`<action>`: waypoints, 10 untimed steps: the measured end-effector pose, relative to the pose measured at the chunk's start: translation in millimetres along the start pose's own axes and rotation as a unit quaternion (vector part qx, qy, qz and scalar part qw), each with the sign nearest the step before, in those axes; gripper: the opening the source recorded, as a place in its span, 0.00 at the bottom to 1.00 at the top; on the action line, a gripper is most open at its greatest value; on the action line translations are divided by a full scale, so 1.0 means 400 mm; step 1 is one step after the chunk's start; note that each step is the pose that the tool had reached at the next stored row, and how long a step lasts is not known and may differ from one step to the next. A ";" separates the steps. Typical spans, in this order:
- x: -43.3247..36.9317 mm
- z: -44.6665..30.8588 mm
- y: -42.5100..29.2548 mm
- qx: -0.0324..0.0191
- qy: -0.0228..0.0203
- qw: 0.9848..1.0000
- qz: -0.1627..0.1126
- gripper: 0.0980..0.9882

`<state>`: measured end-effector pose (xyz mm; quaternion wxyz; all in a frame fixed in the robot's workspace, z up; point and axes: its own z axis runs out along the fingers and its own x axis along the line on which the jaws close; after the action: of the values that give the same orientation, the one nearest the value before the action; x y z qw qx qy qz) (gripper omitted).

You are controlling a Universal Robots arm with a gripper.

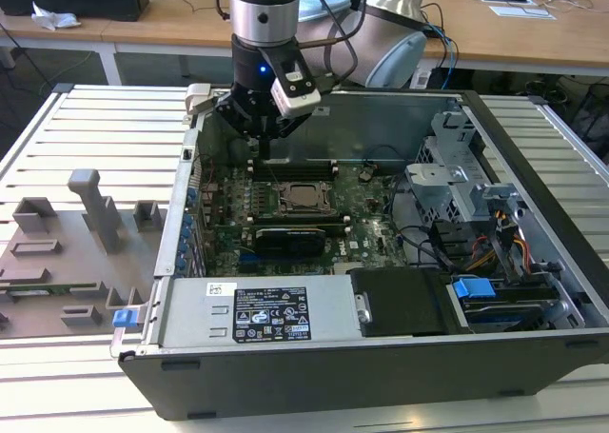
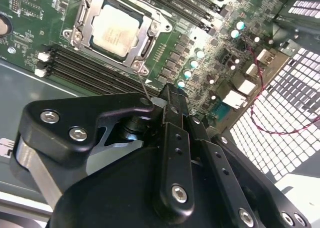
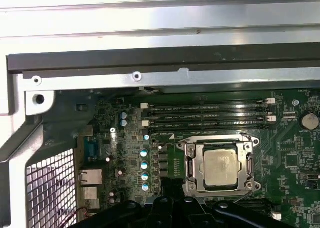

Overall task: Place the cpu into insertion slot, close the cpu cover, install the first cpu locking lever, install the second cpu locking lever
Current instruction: 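Install the first cpu locking lever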

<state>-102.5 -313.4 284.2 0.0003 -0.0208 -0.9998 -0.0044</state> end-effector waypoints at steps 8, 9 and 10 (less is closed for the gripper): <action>0.009 0.001 0.005 0.000 0.000 1.000 0.000 0.01; 0.009 0.002 0.005 0.000 0.000 1.000 0.000 0.01; 0.010 0.002 0.005 0.000 0.000 1.000 0.000 0.01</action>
<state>-106.2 -311.2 283.4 0.0004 -0.0207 -0.9998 -0.0043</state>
